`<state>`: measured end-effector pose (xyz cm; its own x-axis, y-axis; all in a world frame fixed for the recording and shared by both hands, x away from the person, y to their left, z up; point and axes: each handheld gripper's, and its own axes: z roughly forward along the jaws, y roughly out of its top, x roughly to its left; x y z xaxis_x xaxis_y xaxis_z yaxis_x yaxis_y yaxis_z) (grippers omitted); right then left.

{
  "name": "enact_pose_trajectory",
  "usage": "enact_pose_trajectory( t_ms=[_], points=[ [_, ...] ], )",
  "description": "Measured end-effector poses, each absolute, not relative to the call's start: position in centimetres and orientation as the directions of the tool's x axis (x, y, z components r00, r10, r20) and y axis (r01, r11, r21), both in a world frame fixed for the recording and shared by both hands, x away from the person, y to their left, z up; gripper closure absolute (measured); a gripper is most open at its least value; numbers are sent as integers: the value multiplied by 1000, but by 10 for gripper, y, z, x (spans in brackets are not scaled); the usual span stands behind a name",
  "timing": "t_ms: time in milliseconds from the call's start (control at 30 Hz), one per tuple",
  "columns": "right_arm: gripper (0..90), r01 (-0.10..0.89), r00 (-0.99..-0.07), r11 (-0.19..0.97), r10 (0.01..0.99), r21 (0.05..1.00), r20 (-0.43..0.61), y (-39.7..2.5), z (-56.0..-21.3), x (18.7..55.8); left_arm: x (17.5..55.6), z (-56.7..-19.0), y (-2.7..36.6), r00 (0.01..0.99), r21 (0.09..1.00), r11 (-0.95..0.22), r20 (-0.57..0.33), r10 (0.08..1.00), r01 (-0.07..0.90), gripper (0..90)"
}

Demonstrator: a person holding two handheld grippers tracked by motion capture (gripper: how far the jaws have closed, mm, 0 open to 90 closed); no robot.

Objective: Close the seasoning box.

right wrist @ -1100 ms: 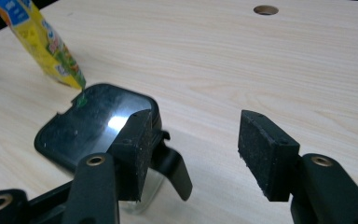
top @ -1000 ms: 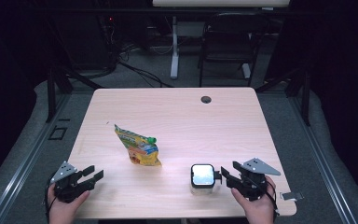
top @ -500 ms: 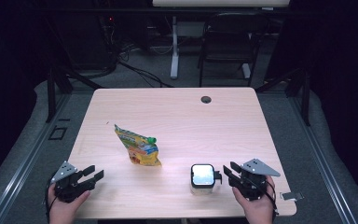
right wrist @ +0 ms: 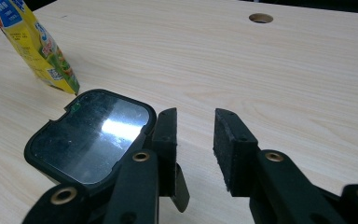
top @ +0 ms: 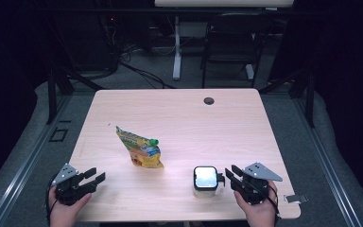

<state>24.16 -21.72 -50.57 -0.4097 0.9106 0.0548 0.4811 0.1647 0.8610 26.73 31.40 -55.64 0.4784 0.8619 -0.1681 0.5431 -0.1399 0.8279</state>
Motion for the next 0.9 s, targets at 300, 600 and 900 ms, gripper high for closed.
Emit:
enact_pose_trajectory(
  t_ms=[300,600,900],
  points=[
    [726,480,-418,162,906,862,62,-213,-506,240,266,-556,312,481,826,-145,-167,860,545,507],
    [743,502,-433,177,899,847,69,-205,-509,238,265,-555,309,489,828,-158,-154,858,538,526],
    [784,516,-434,183,898,837,71,-201,-511,240,257,-548,292,526,833,-187,-140,839,521,550]
  ],
)
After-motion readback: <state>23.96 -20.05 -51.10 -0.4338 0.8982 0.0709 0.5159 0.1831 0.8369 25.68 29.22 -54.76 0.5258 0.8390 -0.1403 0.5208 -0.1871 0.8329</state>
